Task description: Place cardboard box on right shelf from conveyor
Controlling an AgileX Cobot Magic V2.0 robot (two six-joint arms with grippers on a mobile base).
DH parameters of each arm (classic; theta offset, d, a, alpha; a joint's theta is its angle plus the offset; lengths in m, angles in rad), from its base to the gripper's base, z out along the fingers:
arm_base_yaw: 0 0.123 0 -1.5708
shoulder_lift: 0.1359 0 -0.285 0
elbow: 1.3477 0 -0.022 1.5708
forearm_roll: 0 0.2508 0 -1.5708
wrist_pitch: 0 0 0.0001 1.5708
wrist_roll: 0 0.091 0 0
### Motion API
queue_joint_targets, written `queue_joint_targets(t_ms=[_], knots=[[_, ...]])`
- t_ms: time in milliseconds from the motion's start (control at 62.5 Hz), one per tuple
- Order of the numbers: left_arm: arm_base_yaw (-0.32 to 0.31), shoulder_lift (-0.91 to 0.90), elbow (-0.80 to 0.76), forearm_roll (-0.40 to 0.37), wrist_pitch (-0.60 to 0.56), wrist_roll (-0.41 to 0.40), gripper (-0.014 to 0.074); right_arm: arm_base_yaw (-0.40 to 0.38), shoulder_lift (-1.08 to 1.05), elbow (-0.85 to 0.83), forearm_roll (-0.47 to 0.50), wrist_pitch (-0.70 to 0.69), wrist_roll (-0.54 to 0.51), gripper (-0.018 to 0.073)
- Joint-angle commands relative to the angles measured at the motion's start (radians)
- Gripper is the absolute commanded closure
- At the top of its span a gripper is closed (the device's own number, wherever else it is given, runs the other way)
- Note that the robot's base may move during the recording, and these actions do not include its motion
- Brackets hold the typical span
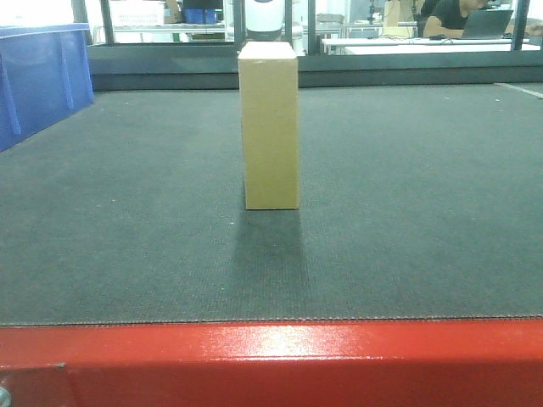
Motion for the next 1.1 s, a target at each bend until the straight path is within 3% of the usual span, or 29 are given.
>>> queue_joint_targets(t_ms=[0, 752, 944, 1088], knots=[[-0.005, -0.012, -0.003, -0.009, -0.091, -0.007, 0.0715, -0.002, -0.014, -0.004, 0.004, -0.081, 0.001, 0.0492], [-0.005, -0.012, -0.003, -0.009, -0.091, -0.007, 0.0715, -0.003, -0.013, -0.004, 0.002, -0.087, 0.000, 0.0492], [-0.005, -0.012, -0.003, -0.009, -0.091, -0.007, 0.0715, -0.002, -0.013, -0.013, 0.002, -0.189, 0.000, 0.0492], [-0.005, -0.012, -0.003, -0.009, -0.091, -0.007, 0.0715, -0.001, -0.004, -0.106, 0.002, -0.114, 0.033, 0.0492]])
